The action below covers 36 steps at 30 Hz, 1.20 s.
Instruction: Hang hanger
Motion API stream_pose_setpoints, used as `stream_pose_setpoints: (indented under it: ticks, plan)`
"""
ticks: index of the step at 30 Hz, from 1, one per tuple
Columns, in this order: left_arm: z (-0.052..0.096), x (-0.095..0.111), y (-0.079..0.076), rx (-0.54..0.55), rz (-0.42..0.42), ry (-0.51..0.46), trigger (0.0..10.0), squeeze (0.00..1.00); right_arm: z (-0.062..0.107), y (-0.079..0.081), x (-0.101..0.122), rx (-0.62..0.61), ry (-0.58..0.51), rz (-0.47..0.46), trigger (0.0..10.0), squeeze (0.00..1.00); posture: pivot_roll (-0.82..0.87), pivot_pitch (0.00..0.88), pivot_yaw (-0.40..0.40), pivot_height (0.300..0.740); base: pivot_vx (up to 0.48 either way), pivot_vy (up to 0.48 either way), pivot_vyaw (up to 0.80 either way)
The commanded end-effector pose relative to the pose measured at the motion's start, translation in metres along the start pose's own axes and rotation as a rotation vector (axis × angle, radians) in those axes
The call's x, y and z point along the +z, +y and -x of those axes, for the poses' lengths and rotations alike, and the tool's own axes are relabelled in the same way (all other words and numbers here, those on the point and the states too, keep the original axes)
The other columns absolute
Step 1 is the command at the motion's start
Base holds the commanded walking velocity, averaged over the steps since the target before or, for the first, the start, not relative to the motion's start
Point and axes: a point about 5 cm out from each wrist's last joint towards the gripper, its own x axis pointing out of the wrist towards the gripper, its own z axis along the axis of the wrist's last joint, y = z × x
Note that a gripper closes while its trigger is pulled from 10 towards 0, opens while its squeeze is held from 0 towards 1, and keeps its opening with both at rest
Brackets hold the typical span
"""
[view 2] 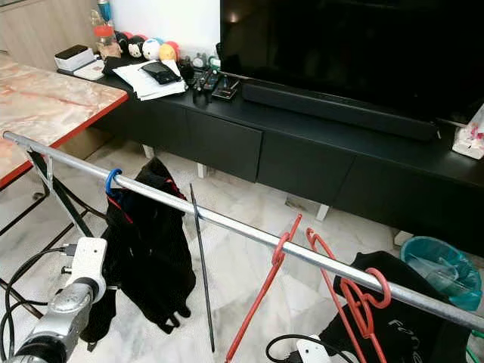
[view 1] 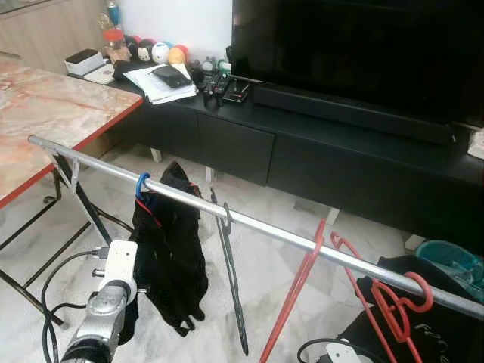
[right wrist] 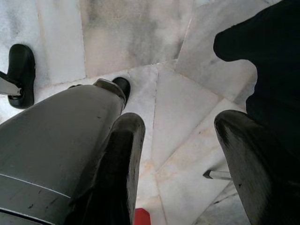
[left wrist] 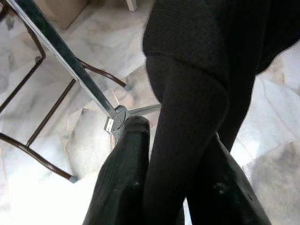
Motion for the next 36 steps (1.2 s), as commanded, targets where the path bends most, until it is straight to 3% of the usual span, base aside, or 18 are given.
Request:
stream_pose_setpoints:
  ticks: [1,9,11,19,21,22,27,28,29,30,31,34,35,36]
  plan:
    - [0.002,0.003,0.002,0.006,0.031,-0.035,10.0,1.00,0.000,-0.001,-0.002,-0.001,0.002,0.014,10.0,0.00,-0.04,0.014,-0.035,0.740,0.000,0.000,0.00]
    - [0.018,0.007,0.010,0.017,0.025,-0.124,10.0,1.00,0.000,-0.001,-0.001,-0.001,-0.003,0.018,10.0,0.00,-0.04,0.022,-0.037,0.740,0.000,0.000,0.00]
    - [0.029,0.013,0.010,0.011,0.009,-0.203,10.0,1.00,0.000,-0.001,-0.001,0.000,-0.005,0.024,10.0,0.00,-0.03,0.020,-0.038,0.740,0.000,0.000,0.00]
    - [0.062,0.022,0.009,0.053,0.045,-0.362,10.0,1.00,0.000,-0.002,0.001,-0.003,-0.016,0.017,10.0,0.00,-0.03,0.024,-0.039,0.740,0.000,0.000,0.00]
    - [0.071,0.026,0.006,0.049,0.022,-0.407,10.0,0.95,0.000,-0.002,0.001,-0.004,-0.017,0.017,10.0,0.00,-0.03,0.025,-0.039,0.740,0.000,0.000,0.00]
    - [0.080,0.026,0.005,0.051,0.006,-0.436,10.0,0.00,0.000,-0.002,0.001,-0.006,-0.018,0.016,10.0,0.00,-0.03,0.025,-0.039,0.740,0.000,0.000,0.00]
    - [0.094,0.017,-0.006,-0.035,-0.014,-0.417,10.0,0.00,0.000,-0.003,0.002,-0.011,-0.023,0.013,10.0,0.00,-0.03,0.028,-0.038,0.740,0.000,0.000,0.00]
    - [0.097,0.012,-0.010,-0.067,-0.074,-0.399,10.0,0.00,0.000,-0.003,0.002,-0.012,-0.023,0.014,10.0,0.00,-0.03,0.028,-0.038,0.740,0.000,0.000,0.00]
    - [0.103,-0.003,-0.016,-0.129,-0.215,-0.357,10.0,0.00,0.001,-0.004,0.002,-0.014,-0.026,0.013,10.0,0.00,-0.02,0.033,-0.039,0.740,0.000,0.000,0.00]
    - [0.103,-0.003,-0.016,-0.129,-0.215,-0.357,10.0,0.00,0.001,-0.004,0.002,-0.014,-0.026,0.013,10.0,0.00,-0.02,0.033,-0.039,0.740,0.000,0.000,0.00]
    - [0.106,-0.014,-0.017,-0.154,-0.284,-0.325,10.0,0.00,0.001,-0.004,0.002,-0.016,-0.028,0.008,10.0,0.00,-0.02,0.034,-0.040,0.740,0.000,0.000,0.00]
    - [0.111,-0.038,-0.009,-0.111,-0.276,-0.236,10.0,0.00,0.000,-0.003,0.003,-0.015,-0.028,0.012,10.0,0.00,-0.02,0.038,-0.038,0.740,0.000,0.000,0.00]
    - [0.115,-0.050,-0.009,-0.142,-0.365,-0.197,10.0,0.00,0.000,-0.003,0.003,-0.014,-0.029,0.013,10.0,0.00,-0.02,0.038,-0.038,0.740,0.000,0.000,0.00]
    - [0.116,-0.054,-0.009,-0.157,-0.396,-0.186,10.0,0.00,0.000,-0.003,0.003,-0.013,-0.029,0.014,10.0,0.00,-0.02,0.037,-0.037,0.740,0.000,0.000,0.00]
